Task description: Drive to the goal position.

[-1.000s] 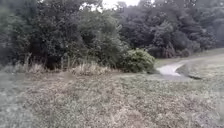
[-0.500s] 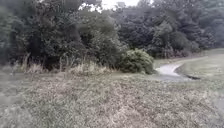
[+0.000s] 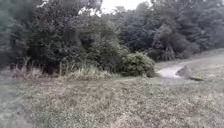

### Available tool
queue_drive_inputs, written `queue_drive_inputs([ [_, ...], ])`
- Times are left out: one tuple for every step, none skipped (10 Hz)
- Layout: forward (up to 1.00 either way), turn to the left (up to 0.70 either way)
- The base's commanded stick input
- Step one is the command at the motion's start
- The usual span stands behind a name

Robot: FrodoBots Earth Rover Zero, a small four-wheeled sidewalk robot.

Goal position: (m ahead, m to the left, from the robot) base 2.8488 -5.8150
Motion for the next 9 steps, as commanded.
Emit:
queue_drive_inputs([
  [0.45,0.0],
  [0.45,0.0],
  [0.45,0.0],
  [0.45,0.0],
  [0.45,-0.27],
  [0.45,-0.27],
  [0.45,-0.27],
  [0.0,-0.45],
  [0.0,-0.45],
])
